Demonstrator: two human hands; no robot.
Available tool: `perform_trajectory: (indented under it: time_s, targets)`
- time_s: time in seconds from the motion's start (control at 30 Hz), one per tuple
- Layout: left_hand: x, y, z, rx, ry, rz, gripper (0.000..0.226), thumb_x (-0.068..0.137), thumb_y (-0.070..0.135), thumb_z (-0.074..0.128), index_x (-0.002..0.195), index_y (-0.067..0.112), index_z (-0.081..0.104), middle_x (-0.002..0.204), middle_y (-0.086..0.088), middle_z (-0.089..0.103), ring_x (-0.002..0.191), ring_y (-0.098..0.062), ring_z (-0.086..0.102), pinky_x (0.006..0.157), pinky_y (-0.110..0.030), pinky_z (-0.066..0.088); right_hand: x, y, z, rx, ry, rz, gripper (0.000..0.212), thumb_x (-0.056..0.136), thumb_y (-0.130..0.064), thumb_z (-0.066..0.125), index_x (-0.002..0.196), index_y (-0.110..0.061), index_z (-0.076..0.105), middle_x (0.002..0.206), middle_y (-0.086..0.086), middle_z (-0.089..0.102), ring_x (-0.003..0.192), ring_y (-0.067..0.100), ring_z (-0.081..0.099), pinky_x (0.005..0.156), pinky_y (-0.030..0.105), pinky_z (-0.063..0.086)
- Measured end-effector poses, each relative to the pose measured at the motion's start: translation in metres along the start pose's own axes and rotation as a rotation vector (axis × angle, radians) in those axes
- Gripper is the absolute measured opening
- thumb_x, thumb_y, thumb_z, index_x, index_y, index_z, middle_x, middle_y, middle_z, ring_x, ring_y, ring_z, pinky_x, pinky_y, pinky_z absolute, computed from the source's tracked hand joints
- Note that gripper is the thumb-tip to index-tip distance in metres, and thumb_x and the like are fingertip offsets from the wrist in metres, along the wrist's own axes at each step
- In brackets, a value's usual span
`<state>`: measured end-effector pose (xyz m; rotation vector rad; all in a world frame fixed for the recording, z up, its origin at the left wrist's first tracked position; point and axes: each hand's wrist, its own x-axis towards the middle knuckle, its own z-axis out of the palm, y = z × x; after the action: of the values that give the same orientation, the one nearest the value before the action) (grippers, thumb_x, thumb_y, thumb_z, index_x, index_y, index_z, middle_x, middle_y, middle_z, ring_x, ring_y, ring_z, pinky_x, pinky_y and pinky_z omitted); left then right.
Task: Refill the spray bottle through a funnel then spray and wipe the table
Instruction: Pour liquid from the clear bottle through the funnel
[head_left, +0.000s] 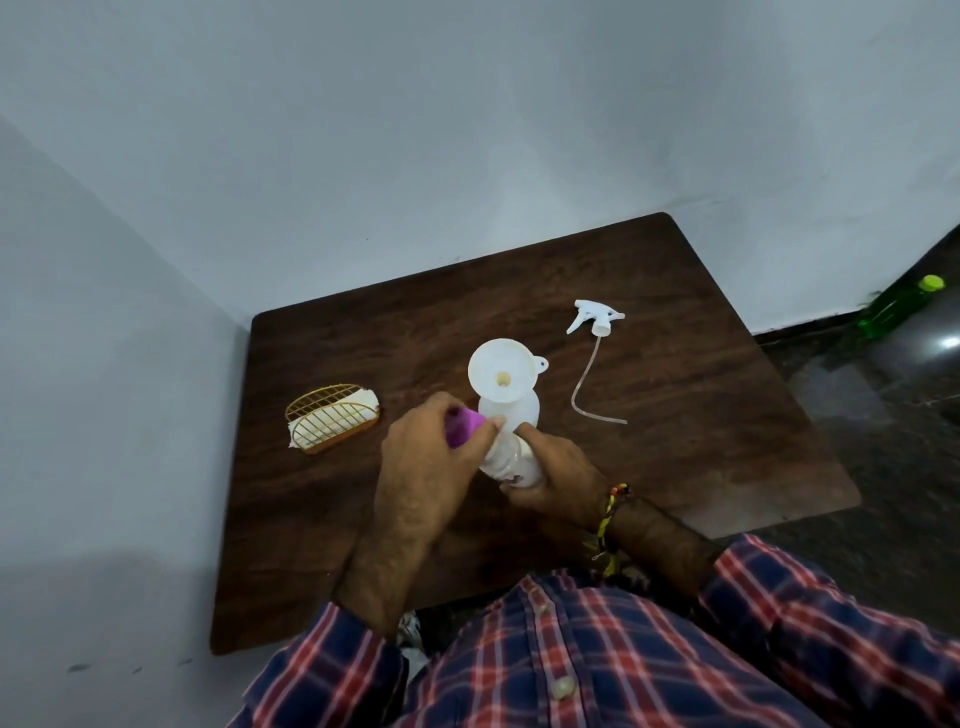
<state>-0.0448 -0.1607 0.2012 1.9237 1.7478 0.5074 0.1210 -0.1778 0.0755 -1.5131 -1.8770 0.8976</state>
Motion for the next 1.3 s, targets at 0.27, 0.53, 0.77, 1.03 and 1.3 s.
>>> perform_trajectory:
  time_s: [0.27, 0.53, 0.77, 1.03, 1.3]
  targets:
    - [0.021, -0.087, 0.029, -0.517, 0.009, -0.291, 0.051, 0.064, 0.026, 0.088, 0.108, 0.023, 0.062, 0.11, 0.0, 0.066, 0.103, -0.018, 0.064, 0.085, -0.031, 0.055, -0.002, 0.01, -0.025, 0.101, 0.003, 0.038, 0.053, 0.071, -0.035, 0.08, 0.113, -0.016, 0.055, 0.105, -0.003, 0.07, 0.093, 0.013, 0.068, 0.083, 0.037, 0.054]
    - [0.017, -0.153, 0.101, -0.375, 0.093, -0.452, 0.048, 0.075, 0.022, 0.082, 0.119, 0.016, 0.063, 0.117, -0.005, 0.067, 0.109, -0.021, 0.061, 0.082, -0.022, 0.044, -0.017, 0.023, -0.047, 0.154, 0.053, 0.134, 0.06, 0.072, -0.024, 0.086, 0.117, -0.012, 0.049, 0.11, -0.006, 0.066, 0.102, 0.005, 0.064, 0.088, 0.031, 0.054]
    - [0.009, -0.162, 0.114, -0.03, -0.039, -0.366, 0.106, 0.064, 0.052, 0.083, 0.15, 0.023, 0.028, 0.156, -0.005, 0.031, 0.143, -0.025, 0.026, 0.11, -0.049, 0.03, -0.021, 0.028, -0.059, 0.197, 0.25, 0.235, 0.059, 0.073, -0.012, 0.086, 0.111, -0.013, 0.04, 0.105, -0.008, 0.063, 0.094, -0.003, 0.064, 0.078, 0.02, 0.055]
    - [0.061, -0.033, 0.069, -0.48, 0.028, 0.054, 0.119, 0.056, 0.052, 0.089, 0.15, 0.037, 0.018, 0.159, 0.012, 0.023, 0.141, -0.004, 0.026, 0.111, -0.03, 0.029, -0.004, 0.019, -0.075, 0.18, 0.435, 0.131, 0.054, 0.067, -0.024, 0.091, 0.106, -0.014, 0.056, 0.1, -0.001, 0.068, 0.09, 0.011, 0.067, 0.072, 0.02, 0.055]
    - [0.08, -0.028, 0.091, -0.337, 0.009, 0.096, 0.105, 0.062, 0.05, 0.086, 0.148, 0.028, 0.031, 0.145, 0.003, 0.04, 0.127, -0.011, 0.041, 0.104, -0.032, 0.039, 0.005, 0.027, -0.087, -0.084, 0.397, 0.104, 0.059, 0.069, -0.051, 0.077, 0.118, -0.025, 0.06, 0.11, -0.011, 0.067, 0.096, 0.011, 0.065, 0.082, 0.042, 0.056]
